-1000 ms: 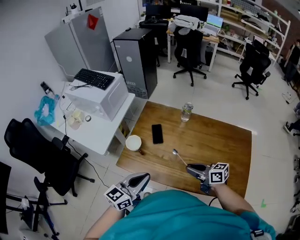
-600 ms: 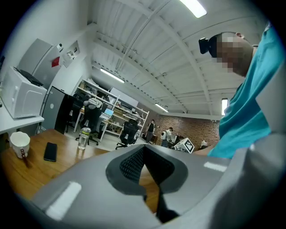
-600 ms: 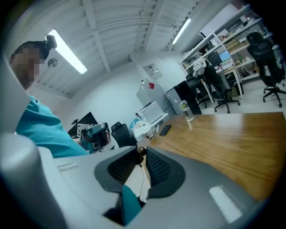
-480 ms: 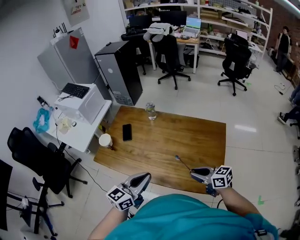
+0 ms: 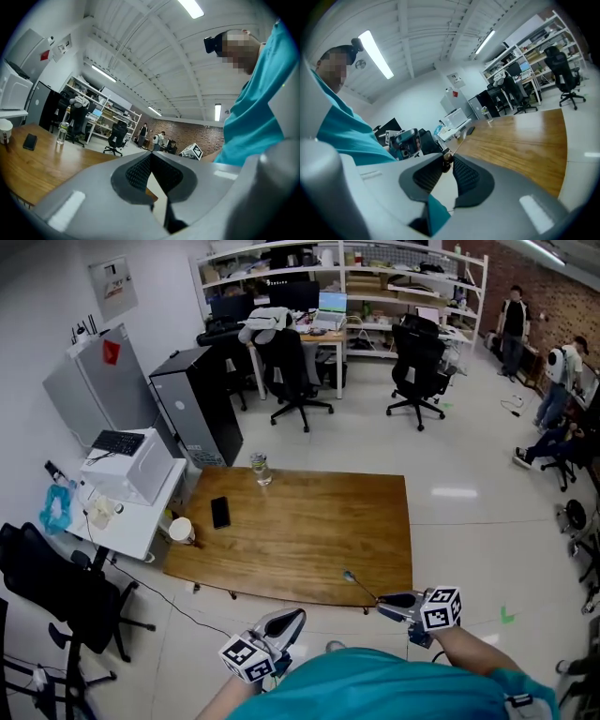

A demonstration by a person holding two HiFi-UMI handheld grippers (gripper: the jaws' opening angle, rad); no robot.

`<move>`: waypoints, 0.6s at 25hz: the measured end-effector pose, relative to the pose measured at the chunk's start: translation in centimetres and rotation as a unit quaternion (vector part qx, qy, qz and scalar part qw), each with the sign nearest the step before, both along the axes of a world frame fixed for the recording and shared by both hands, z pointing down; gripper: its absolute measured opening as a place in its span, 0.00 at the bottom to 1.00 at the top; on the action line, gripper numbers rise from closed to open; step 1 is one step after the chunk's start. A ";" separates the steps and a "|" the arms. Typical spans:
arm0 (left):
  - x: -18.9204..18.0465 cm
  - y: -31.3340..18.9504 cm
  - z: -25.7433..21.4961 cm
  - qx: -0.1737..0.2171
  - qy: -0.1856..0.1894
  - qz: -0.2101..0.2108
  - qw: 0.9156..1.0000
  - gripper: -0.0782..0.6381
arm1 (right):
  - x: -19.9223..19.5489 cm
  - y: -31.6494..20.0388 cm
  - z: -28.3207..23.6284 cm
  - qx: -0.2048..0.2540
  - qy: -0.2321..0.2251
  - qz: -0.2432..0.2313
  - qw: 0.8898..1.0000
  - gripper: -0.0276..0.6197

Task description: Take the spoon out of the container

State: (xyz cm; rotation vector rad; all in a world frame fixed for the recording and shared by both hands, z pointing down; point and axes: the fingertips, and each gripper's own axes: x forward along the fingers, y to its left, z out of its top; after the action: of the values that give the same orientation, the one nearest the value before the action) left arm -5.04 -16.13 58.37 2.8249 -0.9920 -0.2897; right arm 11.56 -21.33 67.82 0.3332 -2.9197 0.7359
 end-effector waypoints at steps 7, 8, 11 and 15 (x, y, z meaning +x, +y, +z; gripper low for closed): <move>2.6 4.6 0.4 -0.009 0.018 0.032 0.999 0.11 | 2.0 5.4 -1.8 0.022 0.008 0.017 1.000 0.15; 3.6 5.4 0.5 -0.010 0.020 0.036 0.999 0.11 | 3.0 6.3 -2.0 0.025 0.006 0.021 0.999 0.15; 7.4 7.1 0.3 -0.008 0.011 0.048 0.999 0.11 | 7.0 8.0 -2.9 0.035 -0.007 0.041 0.999 0.15; 14.1 8.5 -0.2 0.008 -0.010 0.061 0.998 0.11 | 14.0 9.7 -3.8 0.061 -0.021 0.061 0.996 0.15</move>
State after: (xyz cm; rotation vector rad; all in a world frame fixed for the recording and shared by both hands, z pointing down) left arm 9.09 -7.61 58.14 2.8930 -0.8203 -0.2580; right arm 25.55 -11.62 64.04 0.5169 -3.0138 0.5861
